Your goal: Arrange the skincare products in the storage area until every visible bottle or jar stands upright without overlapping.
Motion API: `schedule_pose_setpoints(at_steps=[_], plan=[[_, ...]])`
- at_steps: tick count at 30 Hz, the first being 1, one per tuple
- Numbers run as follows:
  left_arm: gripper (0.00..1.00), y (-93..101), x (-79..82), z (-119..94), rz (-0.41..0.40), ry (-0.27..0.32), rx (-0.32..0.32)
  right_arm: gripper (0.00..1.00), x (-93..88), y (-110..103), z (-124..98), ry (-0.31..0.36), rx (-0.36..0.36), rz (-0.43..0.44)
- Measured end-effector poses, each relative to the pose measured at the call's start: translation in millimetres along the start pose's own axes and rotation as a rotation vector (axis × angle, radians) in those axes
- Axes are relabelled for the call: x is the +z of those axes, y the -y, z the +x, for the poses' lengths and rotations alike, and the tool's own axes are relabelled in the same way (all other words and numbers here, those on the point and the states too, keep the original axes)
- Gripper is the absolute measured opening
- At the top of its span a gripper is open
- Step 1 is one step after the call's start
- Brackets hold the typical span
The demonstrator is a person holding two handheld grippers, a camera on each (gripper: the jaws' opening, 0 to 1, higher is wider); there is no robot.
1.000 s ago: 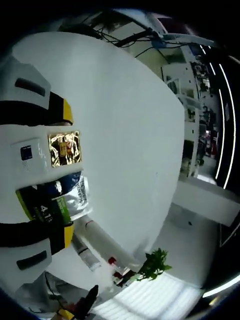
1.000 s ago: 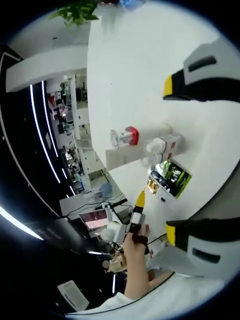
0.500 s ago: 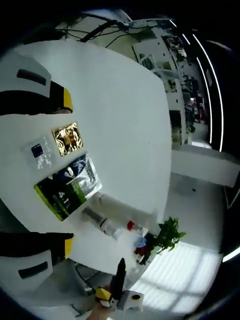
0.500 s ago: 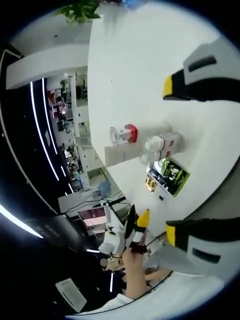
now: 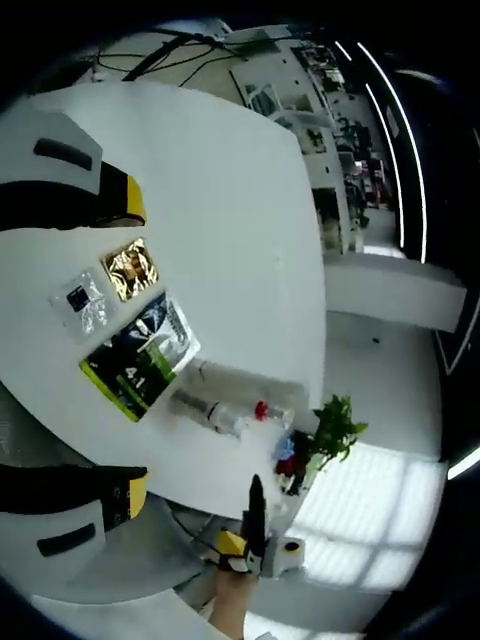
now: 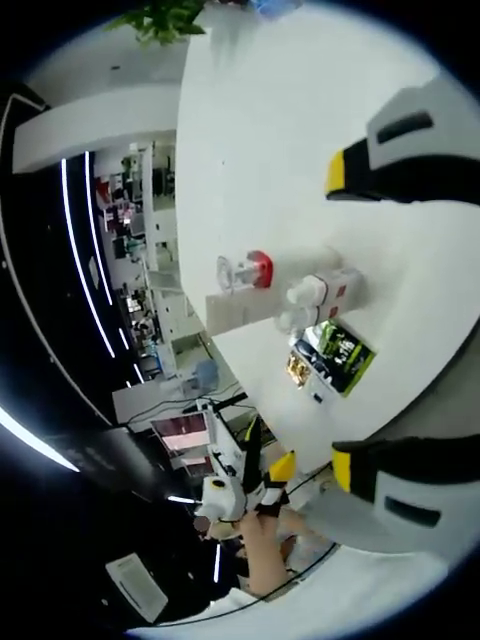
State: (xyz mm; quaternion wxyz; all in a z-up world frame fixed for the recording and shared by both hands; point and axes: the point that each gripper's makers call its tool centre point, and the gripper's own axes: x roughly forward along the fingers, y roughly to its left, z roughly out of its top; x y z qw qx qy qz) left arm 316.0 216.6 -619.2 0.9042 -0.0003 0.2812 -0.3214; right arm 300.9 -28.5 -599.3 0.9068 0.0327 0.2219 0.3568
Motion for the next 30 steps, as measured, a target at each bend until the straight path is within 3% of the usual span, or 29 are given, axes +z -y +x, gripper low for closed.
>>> schedule_pose_setpoints(at_steps=[30], plan=[[0.97,3.5,-13.7,3,0.002,-0.039,-0.012,0.99,-3.7,-1,5,-0.016,-0.007,0.001]])
